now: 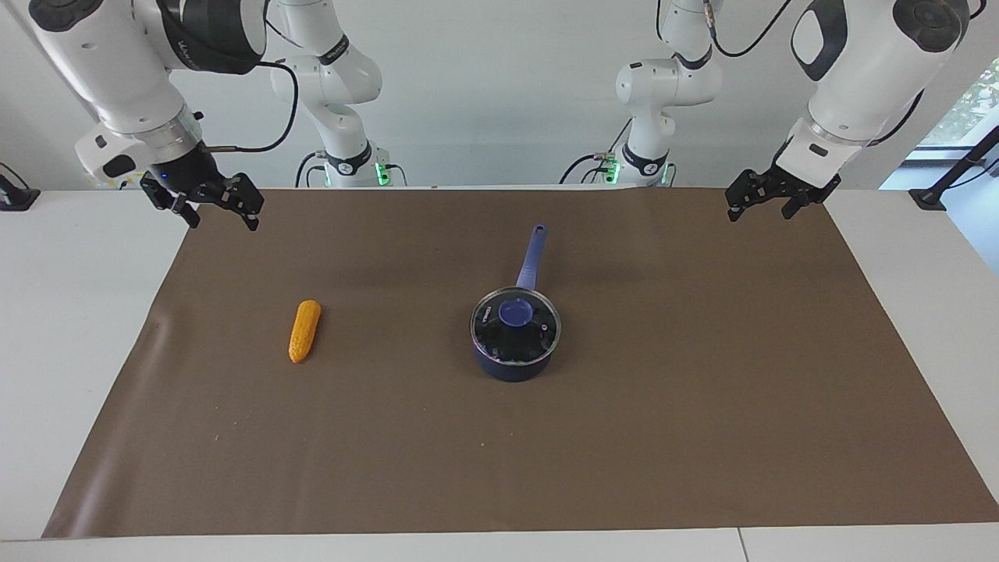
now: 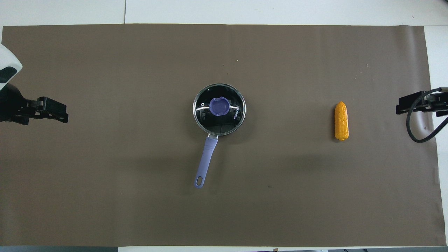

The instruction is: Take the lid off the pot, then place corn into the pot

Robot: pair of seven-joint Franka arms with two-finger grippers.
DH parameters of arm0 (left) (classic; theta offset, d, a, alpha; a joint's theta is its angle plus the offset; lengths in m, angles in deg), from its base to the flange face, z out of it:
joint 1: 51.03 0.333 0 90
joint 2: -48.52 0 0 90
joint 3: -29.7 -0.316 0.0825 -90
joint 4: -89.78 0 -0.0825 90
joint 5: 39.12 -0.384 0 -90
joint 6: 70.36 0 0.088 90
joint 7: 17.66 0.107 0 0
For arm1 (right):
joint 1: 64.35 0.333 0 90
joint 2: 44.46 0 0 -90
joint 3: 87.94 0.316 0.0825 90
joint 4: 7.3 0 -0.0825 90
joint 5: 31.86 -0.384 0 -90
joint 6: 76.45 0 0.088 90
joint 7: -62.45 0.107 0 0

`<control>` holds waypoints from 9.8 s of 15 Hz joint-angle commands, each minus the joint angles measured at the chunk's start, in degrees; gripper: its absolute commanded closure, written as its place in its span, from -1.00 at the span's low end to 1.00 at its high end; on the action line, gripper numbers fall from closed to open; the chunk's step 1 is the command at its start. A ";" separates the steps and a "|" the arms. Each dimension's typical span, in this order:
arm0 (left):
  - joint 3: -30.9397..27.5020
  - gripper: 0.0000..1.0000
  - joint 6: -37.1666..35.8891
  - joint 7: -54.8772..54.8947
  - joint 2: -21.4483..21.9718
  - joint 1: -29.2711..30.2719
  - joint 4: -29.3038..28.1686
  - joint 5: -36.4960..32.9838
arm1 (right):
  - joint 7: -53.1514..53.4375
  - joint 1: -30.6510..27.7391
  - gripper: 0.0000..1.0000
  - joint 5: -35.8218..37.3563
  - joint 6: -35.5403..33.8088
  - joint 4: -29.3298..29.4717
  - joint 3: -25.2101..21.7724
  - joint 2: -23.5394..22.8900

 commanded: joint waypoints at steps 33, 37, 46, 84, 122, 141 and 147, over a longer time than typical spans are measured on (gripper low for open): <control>1.24 -1.00 20.37 -33.14 -32.14 -31.80 18.57 -0.79 | -1.96 3.19 -0.41 -0.93 42.32 -29.75 0.31 -11.68; 1.24 -1.00 21.61 -33.23 -32.31 -31.98 17.42 -0.79 | -1.96 3.28 0.90 -0.93 41.62 -29.84 0.31 -11.68; 1.24 -0.71 22.49 -33.23 -32.31 -32.33 16.63 -0.70 | -1.96 3.89 1.00 -0.14 28.45 -20.80 0.31 -11.42; 0.54 1.00 29.23 16.51 -5.24 11.78 -22.11 2.82 | 35.56 34.12 1.00 -3.03 18.93 17.02 2.07 -32.86; 1.15 -1.00 15.46 -5.54 -8.05 -7.64 -2.62 3.17 | 0.94 3.01 -1.00 2.24 -5.49 2.96 -4.26 2.99; -0.78 -1.00 -2.57 2.20 4.69 -0.34 -2.97 -1.05 | -2.67 1.70 -1.00 -0.49 -5.23 3.39 -2.24 -0.87; -0.96 -1.00 -0.19 1.84 0.73 -0.70 -0.78 0.36 | -2.67 1.61 -1.00 -0.57 -5.32 3.39 -2.59 -0.61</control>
